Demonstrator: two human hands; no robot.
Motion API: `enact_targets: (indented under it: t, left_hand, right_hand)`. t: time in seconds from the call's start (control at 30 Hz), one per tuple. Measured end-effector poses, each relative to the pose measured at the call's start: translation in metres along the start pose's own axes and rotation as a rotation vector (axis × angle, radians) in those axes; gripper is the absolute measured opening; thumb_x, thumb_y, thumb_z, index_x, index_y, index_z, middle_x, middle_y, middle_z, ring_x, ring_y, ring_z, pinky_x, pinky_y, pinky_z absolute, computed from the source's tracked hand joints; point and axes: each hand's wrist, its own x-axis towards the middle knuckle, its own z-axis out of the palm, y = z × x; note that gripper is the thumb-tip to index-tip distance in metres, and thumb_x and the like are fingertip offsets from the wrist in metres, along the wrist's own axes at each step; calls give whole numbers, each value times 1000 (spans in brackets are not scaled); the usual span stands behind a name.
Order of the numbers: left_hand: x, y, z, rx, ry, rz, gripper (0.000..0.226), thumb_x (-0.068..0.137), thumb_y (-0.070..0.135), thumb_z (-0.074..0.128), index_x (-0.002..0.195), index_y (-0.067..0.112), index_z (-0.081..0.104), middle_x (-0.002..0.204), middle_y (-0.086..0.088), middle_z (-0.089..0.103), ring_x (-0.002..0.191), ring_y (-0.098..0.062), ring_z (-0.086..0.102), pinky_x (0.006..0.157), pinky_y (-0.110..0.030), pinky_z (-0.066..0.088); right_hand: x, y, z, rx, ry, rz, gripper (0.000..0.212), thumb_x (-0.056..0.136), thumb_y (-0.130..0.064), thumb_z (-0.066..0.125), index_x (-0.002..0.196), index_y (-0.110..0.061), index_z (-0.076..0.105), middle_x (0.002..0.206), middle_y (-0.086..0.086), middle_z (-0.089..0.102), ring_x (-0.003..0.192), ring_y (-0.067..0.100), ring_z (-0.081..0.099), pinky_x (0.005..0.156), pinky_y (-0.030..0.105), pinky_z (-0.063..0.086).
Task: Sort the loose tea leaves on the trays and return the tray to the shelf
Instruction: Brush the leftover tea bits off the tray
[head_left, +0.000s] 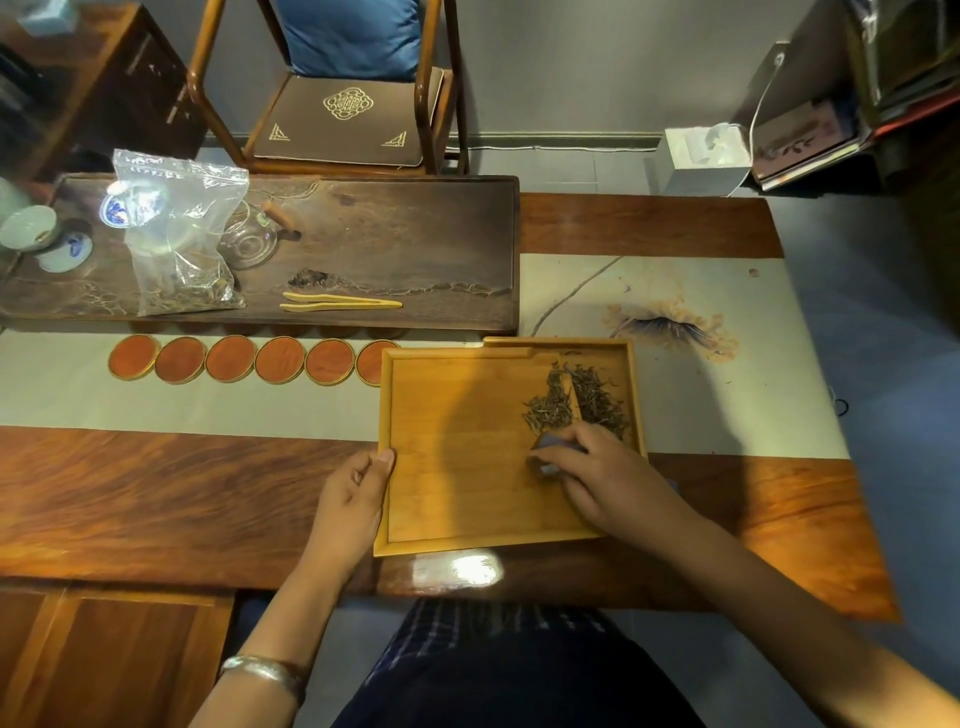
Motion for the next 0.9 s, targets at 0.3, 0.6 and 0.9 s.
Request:
enact_targets:
  t: [0.3, 0.6, 0.9]
  left_hand:
    - [1, 2, 4, -2, 32, -3, 35, 100, 20, 45, 69, 10, 55, 50, 10, 57, 48, 3, 52, 48, -10, 39]
    - [-1, -1, 4, -9, 14, -10, 35, 100, 23, 44, 72, 5, 56, 53, 8, 56, 49, -2, 52, 48, -12, 41]
    - [-3, -5, 4, -13, 22, 2, 34, 100, 20, 45, 79, -3, 61, 63, 0, 61, 56, -4, 57, 53, -13, 44]
  right_hand:
    - [5, -18, -14, 93, 27, -80, 37, 91, -11, 55, 127, -19, 59, 112, 6, 51, 101, 17, 47, 80, 27, 44]
    - [-2, -35, 5, 22, -30, -169, 35, 89, -12, 56, 122, -20, 60, 108, 7, 54, 101, 22, 49, 80, 34, 45]
    - [11, -1, 1, -46, 55, 91, 38, 95, -15, 48, 132, -21, 53, 116, 6, 50, 106, 20, 48, 85, 32, 45]
